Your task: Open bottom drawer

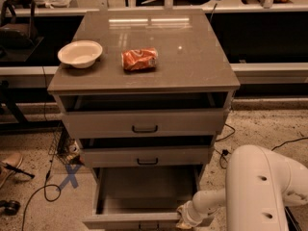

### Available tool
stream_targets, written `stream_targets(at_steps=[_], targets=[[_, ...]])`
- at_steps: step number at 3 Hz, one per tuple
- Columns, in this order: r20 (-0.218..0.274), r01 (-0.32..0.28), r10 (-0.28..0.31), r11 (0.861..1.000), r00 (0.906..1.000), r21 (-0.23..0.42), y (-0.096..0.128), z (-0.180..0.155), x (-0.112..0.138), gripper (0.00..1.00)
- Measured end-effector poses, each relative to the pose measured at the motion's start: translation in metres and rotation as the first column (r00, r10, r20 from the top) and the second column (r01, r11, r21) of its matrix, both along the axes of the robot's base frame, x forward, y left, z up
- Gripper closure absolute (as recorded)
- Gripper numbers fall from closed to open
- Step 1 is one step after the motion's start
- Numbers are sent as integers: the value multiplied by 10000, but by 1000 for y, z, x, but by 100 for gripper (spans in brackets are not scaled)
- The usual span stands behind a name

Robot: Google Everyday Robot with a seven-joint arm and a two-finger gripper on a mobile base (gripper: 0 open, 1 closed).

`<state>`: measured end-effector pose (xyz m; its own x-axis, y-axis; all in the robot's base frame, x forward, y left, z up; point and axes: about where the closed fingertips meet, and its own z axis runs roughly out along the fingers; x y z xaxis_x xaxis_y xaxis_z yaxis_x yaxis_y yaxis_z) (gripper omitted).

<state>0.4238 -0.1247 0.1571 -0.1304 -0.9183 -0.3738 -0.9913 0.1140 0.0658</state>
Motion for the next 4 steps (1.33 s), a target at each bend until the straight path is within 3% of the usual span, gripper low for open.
stream_targets(at_steps=[1,2,4], targets=[[0,0,0,10000,10000,0,0,0,0,87],[-314,527,-528,9986,9981,-44,-8,-3,-25,100],[-348,532,-533,9986,9980,-37,-7,-4,-27,59]])
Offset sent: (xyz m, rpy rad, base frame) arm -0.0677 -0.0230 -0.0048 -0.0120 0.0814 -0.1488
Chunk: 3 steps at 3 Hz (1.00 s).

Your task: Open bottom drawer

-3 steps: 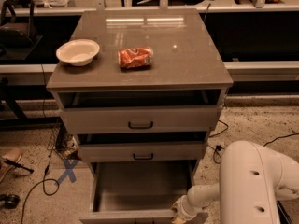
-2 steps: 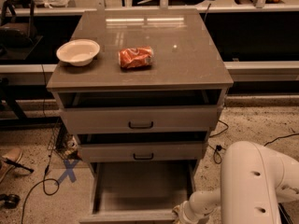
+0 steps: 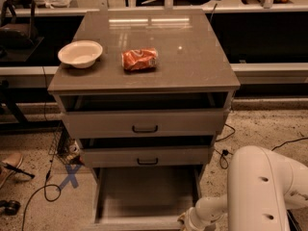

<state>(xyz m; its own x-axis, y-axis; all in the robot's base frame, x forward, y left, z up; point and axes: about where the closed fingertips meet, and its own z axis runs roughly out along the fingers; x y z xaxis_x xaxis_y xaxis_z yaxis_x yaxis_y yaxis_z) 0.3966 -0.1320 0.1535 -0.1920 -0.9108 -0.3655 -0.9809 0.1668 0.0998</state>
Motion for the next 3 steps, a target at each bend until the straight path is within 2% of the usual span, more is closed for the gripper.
stream_targets(at_steps=[1,2,3], targets=[[-35,-12,12,10000,10000,12,1,-1,-2,28],[-56,-20,20,10000,10000,20,2,-2,-3,5],[104,66,-69,9997,9999,214,-5,5,1,0]])
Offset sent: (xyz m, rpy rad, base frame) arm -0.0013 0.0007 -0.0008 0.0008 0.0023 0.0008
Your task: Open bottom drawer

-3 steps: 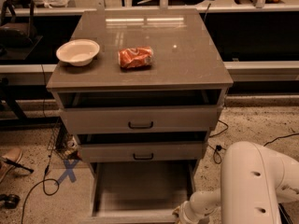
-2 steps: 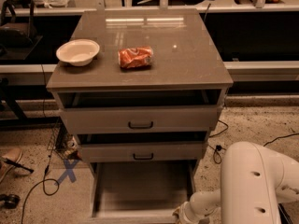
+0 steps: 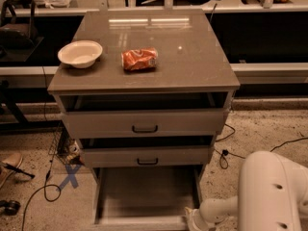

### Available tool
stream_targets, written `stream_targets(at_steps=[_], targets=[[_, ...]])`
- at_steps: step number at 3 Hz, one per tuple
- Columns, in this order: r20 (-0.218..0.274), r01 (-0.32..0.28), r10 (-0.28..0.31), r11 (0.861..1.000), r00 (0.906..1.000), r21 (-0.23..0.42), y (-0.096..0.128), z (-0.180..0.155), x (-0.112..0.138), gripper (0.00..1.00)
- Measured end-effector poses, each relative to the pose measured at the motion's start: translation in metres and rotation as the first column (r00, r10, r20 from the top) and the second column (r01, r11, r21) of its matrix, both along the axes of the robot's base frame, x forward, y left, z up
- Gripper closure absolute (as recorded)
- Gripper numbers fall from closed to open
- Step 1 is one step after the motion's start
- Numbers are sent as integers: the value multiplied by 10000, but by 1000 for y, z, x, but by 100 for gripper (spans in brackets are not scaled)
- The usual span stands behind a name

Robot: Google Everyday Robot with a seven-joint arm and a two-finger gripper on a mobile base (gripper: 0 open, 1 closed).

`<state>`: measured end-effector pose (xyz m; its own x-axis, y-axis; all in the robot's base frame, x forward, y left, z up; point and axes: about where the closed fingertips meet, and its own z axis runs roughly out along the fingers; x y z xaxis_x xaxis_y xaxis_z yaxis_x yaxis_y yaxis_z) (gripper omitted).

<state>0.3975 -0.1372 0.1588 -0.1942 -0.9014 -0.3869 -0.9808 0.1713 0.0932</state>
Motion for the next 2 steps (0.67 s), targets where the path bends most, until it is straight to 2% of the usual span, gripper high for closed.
stream_targets(at_steps=[1,2], targets=[[450,109,-123,9995,9989,307,-17,24,11,0],[1183,389,-436,9984,9920,419,-42,61,22,0]])
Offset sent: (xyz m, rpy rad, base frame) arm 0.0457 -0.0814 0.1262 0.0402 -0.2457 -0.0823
